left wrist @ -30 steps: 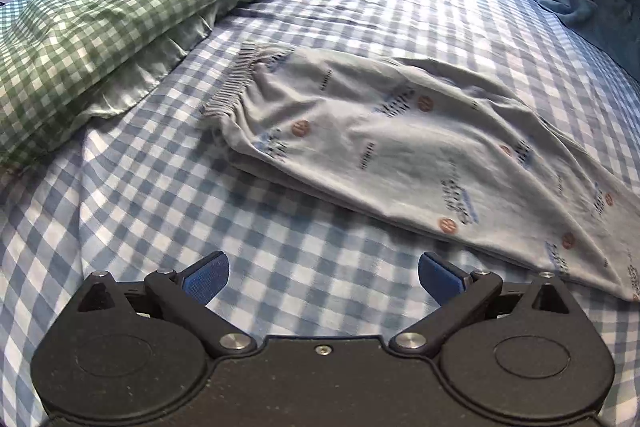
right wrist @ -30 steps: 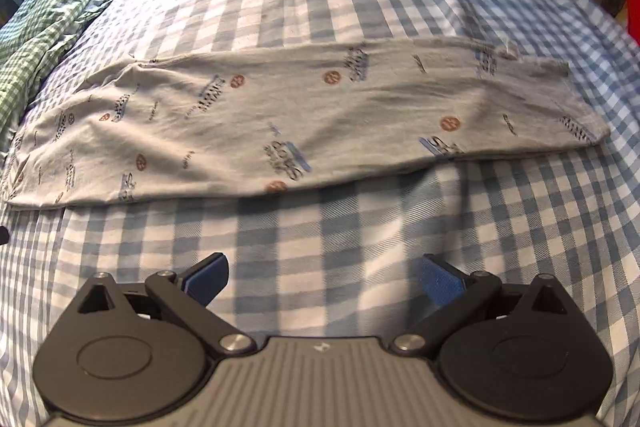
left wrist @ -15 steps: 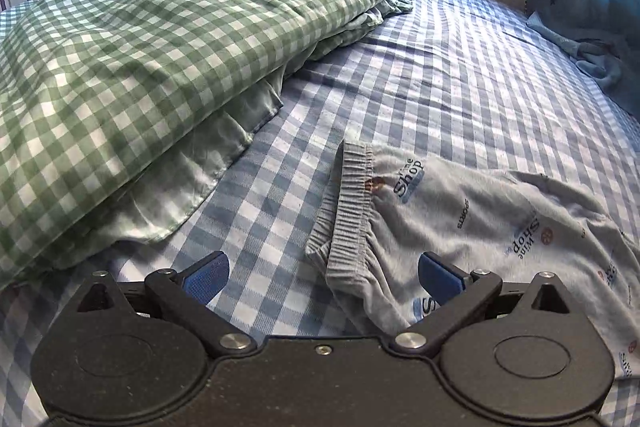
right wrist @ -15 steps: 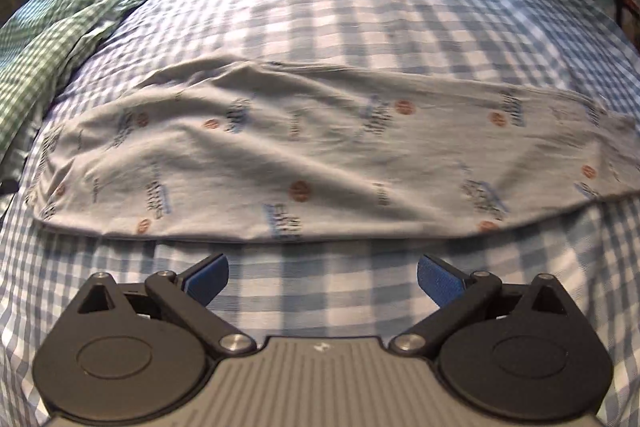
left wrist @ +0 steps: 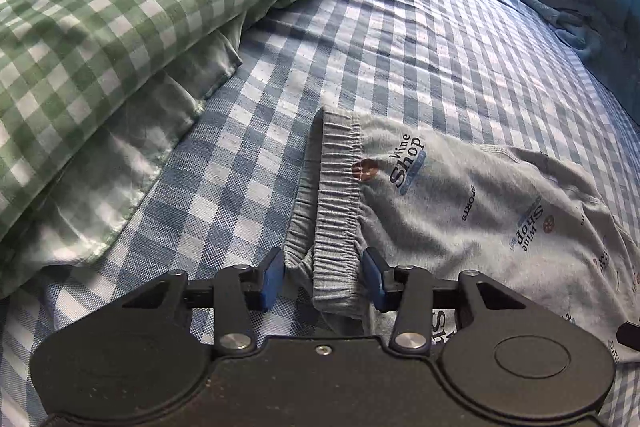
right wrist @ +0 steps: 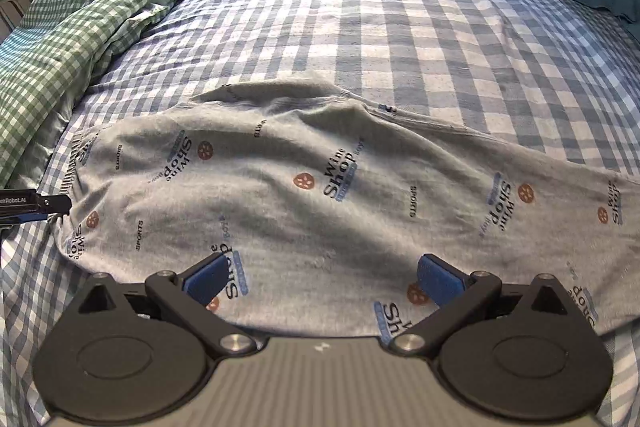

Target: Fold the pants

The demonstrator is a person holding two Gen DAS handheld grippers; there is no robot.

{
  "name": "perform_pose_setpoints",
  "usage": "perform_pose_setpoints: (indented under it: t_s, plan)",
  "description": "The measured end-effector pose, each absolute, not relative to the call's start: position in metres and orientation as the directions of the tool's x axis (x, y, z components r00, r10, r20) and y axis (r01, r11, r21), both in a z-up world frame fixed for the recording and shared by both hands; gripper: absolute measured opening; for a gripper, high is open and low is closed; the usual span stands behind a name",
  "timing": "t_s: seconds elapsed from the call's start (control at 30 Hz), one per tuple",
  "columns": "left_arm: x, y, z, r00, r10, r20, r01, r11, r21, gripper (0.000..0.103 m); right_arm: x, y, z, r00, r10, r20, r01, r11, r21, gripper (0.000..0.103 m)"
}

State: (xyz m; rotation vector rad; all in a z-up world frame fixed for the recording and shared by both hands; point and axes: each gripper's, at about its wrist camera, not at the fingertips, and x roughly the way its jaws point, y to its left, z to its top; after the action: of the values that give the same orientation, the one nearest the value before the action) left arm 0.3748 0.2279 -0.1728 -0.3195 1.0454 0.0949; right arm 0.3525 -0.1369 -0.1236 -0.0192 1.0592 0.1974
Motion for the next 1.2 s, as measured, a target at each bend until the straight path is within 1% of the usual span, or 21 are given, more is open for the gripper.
perform_pose_setpoints:
  t_s: [0.03,0.07,0.13,0.27,0.33,0.53,0.6,0.63,0.67,0.7,0.77,0.83,0.97,1.03,1.1,1.17,1.2]
  plan:
    - [0.375,0.228,-0.172,0.505,-0.064,-0.861,-0.234,0.95,-0.208,0.032,0.354,-0.133,-0.124,0.471,0.159,-0.868,-0.181,0.98,0.082,0.103]
    - [0.374,0.227,-0.171,0.504,-0.045,-0.862,-0.244,0.95,-0.193,0.02,0.354,-0.13,-0.125,0.467,0.165,-0.869,-0.189,0.978,0.084,0.103]
    - [0.373,0.225,-0.164,0.51,-0.024,-0.86,-0.252,0.952,-0.176,0.013,0.355,-0.124,-0.126,0.461,0.174,-0.87,-0.204,0.975,0.087,0.103]
    - [0.367,0.207,-0.139,0.554,0.048,-0.831,-0.208,0.975,-0.083,0.011,0.356,-0.12,-0.128,0.455,0.186,-0.871,-0.221,0.971,0.091,0.103]
    - [0.367,0.204,-0.135,0.551,0.065,-0.832,-0.201,0.978,-0.056,0.011,0.357,-0.121,-0.131,0.452,0.188,-0.872,-0.224,0.97,0.093,0.103]
    - [0.376,0.207,-0.169,0.485,0.094,-0.869,-0.209,0.978,-0.011,0.013,0.366,-0.12,-0.156,0.402,0.161,-0.901,-0.235,0.97,0.069,0.103]
    - [0.376,0.206,-0.168,0.496,0.086,-0.864,-0.201,0.979,-0.017,0.018,0.368,-0.122,-0.165,0.382,0.153,-0.912,-0.24,0.969,0.062,0.103]
    - [0.375,0.207,-0.166,0.5,0.074,-0.863,-0.202,0.979,-0.034,0.026,0.368,-0.123,-0.166,0.38,0.158,-0.911,-0.245,0.967,0.065,0.103]
    - [0.374,0.208,-0.165,0.505,0.065,-0.861,-0.207,0.977,-0.048,0.037,0.368,-0.125,-0.166,0.384,0.169,-0.908,-0.253,0.965,0.072,0.103]
    - [0.372,0.208,-0.162,0.512,0.053,-0.857,-0.205,0.977,-0.062,0.043,0.369,-0.128,-0.164,0.391,0.181,-0.902,-0.262,0.962,0.08,0.103]
    - [0.369,0.207,-0.156,0.533,0.062,-0.844,-0.203,0.978,-0.056,0.072,0.372,-0.134,-0.158,0.412,0.209,-0.887,-0.277,0.956,0.096,0.103]
    - [0.366,0.2,-0.147,0.568,0.083,-0.819,-0.191,0.981,-0.033,0.083,0.382,-0.143,-0.149,0.439,0.24,-0.865,-0.285,0.951,0.119,0.103]
    - [0.369,0.177,-0.139,0.617,0.068,-0.784,-0.131,0.991,-0.017,0.096,0.425,-0.162,-0.136,0.474,0.284,-0.833,-0.284,0.945,0.16,0.103]
    - [0.372,0.161,-0.14,0.627,0.044,-0.778,-0.088,0.996,-0.015,0.097,0.453,-0.169,-0.131,0.489,0.312,-0.815,-0.276,0.941,0.195,0.102]
    - [0.375,0.141,-0.142,0.629,0.015,-0.777,-0.035,0.999,-0.009,0.098,0.481,-0.173,-0.128,0.494,0.344,-0.798,-0.267,0.934,0.237,0.099]
    - [0.377,0.121,-0.145,0.627,-0.009,-0.779,0.012,1.0,-0.003,0.098,0.508,-0.171,-0.129,0.482,0.359,-0.799,-0.253,0.93,0.266,0.091]
    - [0.378,0.111,-0.147,0.627,-0.023,-0.779,0.035,0.999,-0.002,0.098,0.521,-0.168,-0.131,0.471,0.372,-0.8,-0.249,0.926,0.284,0.089]
